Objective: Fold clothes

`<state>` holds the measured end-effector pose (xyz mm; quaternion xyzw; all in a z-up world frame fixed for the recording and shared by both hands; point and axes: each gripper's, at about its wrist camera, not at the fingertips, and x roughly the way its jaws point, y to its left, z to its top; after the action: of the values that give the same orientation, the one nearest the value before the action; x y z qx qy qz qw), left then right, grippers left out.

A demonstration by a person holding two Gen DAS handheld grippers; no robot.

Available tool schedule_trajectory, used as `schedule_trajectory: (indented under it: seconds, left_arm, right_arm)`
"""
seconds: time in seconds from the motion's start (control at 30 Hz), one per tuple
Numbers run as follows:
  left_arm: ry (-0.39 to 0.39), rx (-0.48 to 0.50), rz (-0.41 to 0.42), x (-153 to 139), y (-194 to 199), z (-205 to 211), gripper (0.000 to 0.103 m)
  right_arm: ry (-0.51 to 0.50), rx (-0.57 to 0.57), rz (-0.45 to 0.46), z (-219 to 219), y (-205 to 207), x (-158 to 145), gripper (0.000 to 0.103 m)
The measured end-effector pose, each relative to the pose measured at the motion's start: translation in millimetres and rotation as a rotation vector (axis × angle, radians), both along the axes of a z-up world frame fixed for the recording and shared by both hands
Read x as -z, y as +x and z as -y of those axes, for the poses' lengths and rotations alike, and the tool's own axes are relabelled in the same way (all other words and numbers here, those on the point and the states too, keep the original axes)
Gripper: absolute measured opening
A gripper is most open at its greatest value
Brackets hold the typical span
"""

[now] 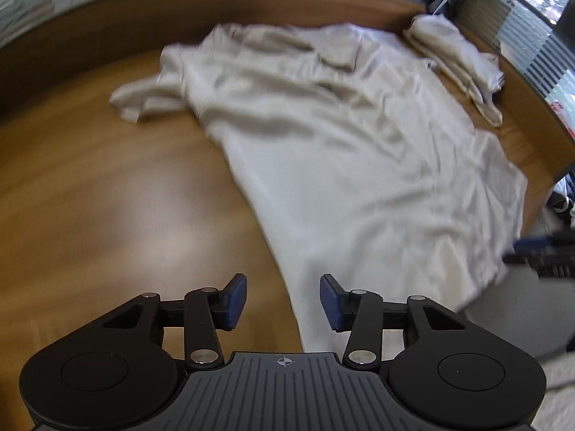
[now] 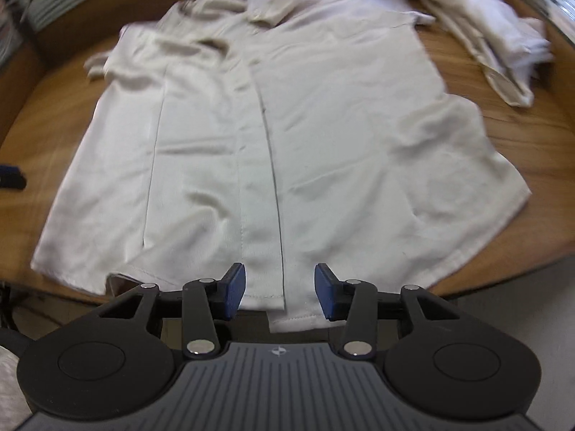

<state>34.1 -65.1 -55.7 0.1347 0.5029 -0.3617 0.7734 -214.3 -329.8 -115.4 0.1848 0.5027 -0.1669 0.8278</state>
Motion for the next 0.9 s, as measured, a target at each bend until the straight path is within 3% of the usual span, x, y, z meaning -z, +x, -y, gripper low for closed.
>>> schedule_trajectory:
  seconds: [0.07,0.27,0.43,0.6,0.7,0.9]
  left_arm:
    - [-0.005,0.022,0.002,-2,26,17,0.057]
    - [-0.010,0.104,-0.051,4,97,82,0.063]
    - [-0.014,0.188,-0.069,7,134,145,0.067]
    - [-0.014,0.331,-0.034,14,135,181,0.067]
    - [0.006,0.323,-0.043,20,126,179,0.067]
    - [0.004,0.231,-0.074,28,89,138,0.069]
  right_arm:
    - [0.009,0.041,0.007,-3,-5,-2,0.048]
    - [0.056,0.146,0.024,-6,-24,-2,0.051]
    - [0.089,0.319,0.022,-3,-42,6,0.051]
    - [0.095,0.488,0.056,8,-66,9,0.051]
    - [0.046,0.515,0.041,29,-75,8,0.051]
    - [-0.028,0.424,0.013,96,-79,7,0.052]
